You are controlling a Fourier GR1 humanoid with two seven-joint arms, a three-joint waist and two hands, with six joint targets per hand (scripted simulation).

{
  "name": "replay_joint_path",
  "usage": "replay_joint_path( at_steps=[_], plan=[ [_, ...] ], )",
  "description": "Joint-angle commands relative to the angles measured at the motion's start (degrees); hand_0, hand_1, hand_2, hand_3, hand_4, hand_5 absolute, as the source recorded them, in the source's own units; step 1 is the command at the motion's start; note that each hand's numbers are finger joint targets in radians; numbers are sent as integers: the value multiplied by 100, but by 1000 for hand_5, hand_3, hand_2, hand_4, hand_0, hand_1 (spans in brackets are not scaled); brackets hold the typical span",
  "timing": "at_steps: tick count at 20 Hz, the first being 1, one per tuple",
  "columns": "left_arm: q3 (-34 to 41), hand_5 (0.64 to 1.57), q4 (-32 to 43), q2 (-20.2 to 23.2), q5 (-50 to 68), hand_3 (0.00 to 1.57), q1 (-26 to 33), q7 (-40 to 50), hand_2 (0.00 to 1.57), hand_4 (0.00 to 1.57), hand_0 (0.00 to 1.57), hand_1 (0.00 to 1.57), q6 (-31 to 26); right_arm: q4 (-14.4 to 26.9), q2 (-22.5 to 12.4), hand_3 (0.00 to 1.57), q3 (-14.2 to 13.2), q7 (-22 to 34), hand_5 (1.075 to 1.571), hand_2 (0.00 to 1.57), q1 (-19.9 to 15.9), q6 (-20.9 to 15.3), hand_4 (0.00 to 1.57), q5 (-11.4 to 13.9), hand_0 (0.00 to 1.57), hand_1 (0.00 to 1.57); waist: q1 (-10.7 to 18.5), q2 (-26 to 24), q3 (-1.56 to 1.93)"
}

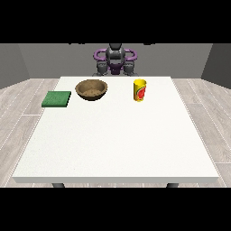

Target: Pick the cup and pour the ball into the bowl, then pick the bowl and place it on the pad

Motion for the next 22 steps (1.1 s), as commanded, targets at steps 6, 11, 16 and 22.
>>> replay_joint_path(
  at_steps=[6, 11, 16, 22],
  plan=[
    [-463, 1560, -1420, -170, -105, 0, -36, 1267, 0, 581, 0, 0, 458, -1648, -72, 0, -177, 1738, 1548, 0, -156, -436, 789, -297, 0, 0, -57, 222, -6],
    [-214, 1555, -688, -171, -484, 0, -896, 283, 0, 606, 0, 0, 692, -1588, 80, 0, -24, 882, 1546, 0, -427, -271, 741, -174, 0, 0, -372, 1393, -6],
    [64, 1526, -156, 39, -427, 0, -1289, -907, 0, 548, 0, 0, 457, -881, 146, 87, -375, -367, 1545, 0, -875, -76, 712, -300, 0, 0, -251, 2633, -6],
    [393, 1491, 872, 177, -427, 0, -1151, -2515, 0, 528, 0, 0, 227, -481, 22, 0, -649, -1231, 1551, 0, -907, 357, 692, -524, 0, 0, -336, 3315, -7]
  ],
)
